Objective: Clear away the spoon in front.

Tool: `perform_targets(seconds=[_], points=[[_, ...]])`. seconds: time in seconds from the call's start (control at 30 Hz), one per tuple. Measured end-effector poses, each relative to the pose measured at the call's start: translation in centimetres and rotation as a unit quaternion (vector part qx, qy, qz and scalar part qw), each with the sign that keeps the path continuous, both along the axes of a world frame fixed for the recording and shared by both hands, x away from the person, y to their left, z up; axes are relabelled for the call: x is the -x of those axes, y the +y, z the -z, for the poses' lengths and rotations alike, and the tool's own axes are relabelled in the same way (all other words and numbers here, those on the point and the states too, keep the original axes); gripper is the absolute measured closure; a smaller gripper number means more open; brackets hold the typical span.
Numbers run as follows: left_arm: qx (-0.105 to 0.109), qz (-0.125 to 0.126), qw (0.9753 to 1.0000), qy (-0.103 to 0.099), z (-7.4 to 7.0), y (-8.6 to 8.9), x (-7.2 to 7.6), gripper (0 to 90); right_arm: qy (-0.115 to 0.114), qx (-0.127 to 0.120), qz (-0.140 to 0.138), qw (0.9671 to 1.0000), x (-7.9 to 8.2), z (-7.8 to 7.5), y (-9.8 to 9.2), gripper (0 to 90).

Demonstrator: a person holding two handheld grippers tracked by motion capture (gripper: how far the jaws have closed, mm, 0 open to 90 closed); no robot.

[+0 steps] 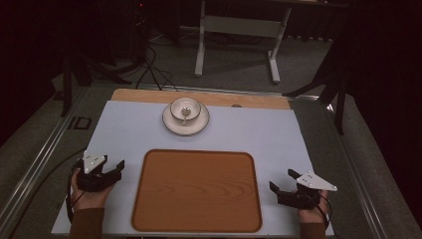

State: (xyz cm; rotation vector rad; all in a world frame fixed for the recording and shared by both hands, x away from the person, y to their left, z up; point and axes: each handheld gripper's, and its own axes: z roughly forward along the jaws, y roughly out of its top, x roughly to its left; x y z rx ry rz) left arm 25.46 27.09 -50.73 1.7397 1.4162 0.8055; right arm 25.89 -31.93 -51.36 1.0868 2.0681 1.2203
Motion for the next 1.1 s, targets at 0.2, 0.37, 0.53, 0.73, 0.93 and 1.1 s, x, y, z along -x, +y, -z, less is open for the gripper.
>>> perform_targets(seconds=[0.2,0.37,0.53,0.73,0.93,1.1], points=[[0.002,0.001,1.0000,0.005,0.2,-0.1,-0.1,38.5,0.006,0.012,-0.001,0.9999,-0.1,0.3,0.1,13.8],[-0.007,0.010,0.9999,0.012,0.1,-0.5,-0.4,39.2,0.006,0.013,0.001,0.9999,-0.2,0.4,0.1,13.8],[-0.020,0.021,0.9996,0.003,-0.7,-1.1,-0.7,39.2,0.005,0.011,0.005,0.9999,-0.2,0.4,-0.1,13.8],[-0.036,0.037,0.9987,0.002,-1.4,-2.2,-1.3,38.4,0.004,0.011,0.012,0.9999,-0.2,0.4,-0.1,13.7],[-0.037,0.058,0.9976,-0.007,-2.5,-3.1,-2.0,38.3,0.002,0.011,0.012,0.9999,-0.2,0.4,-0.1,13.7],[-0.052,0.067,0.9961,-0.024,-3.6,-4.2,-2.9,39.7,0.002,0.011,0.012,0.9999,-0.2,0.4,-0.1,13.7]])
